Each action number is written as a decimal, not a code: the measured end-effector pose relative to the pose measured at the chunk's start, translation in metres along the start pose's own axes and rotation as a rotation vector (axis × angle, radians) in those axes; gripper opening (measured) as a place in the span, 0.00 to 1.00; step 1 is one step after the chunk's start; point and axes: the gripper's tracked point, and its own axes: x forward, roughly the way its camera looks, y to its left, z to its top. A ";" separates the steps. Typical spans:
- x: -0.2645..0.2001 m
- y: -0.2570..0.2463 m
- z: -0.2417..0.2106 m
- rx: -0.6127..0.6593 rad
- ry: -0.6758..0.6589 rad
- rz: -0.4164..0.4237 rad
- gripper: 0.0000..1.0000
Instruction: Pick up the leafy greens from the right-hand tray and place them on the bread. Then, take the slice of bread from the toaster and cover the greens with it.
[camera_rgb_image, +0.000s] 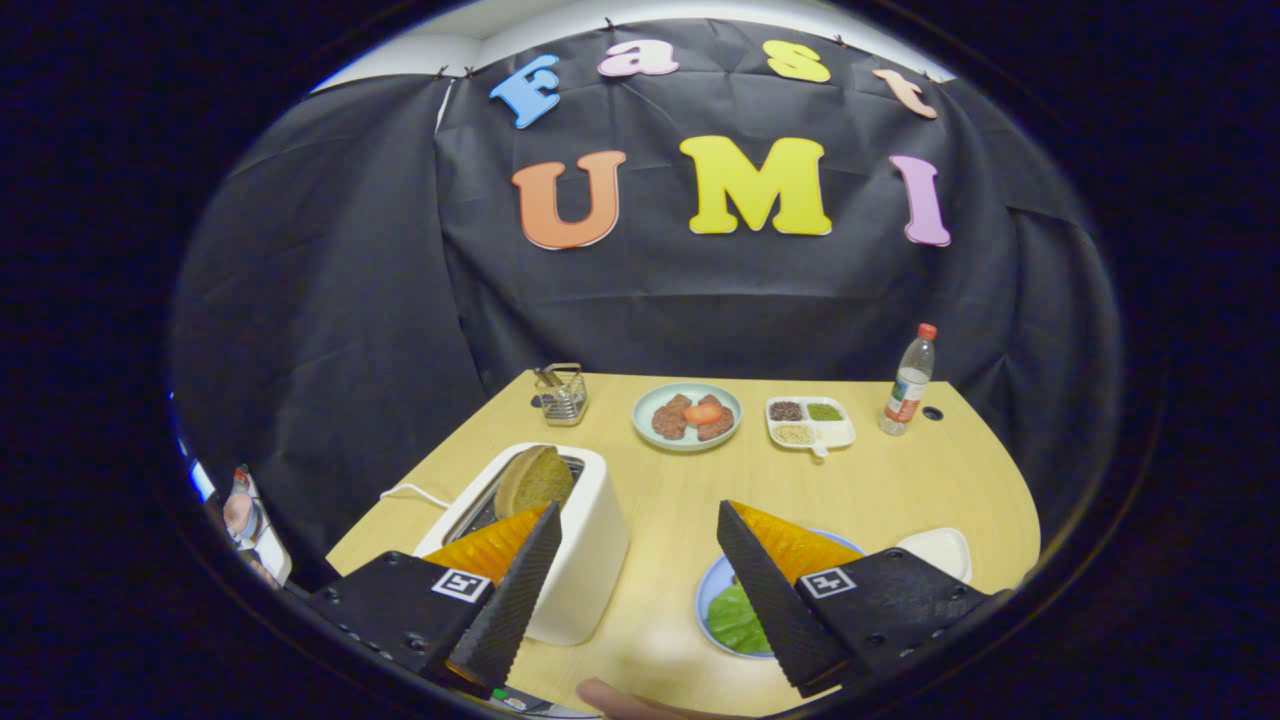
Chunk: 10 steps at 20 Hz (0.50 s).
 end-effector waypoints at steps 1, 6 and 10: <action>0.005 0.010 0.003 0.011 0.000 0.010 0.96; 0.040 0.054 0.010 0.011 0.003 0.058 0.96; 0.069 0.069 0.000 -0.026 0.055 0.018 0.96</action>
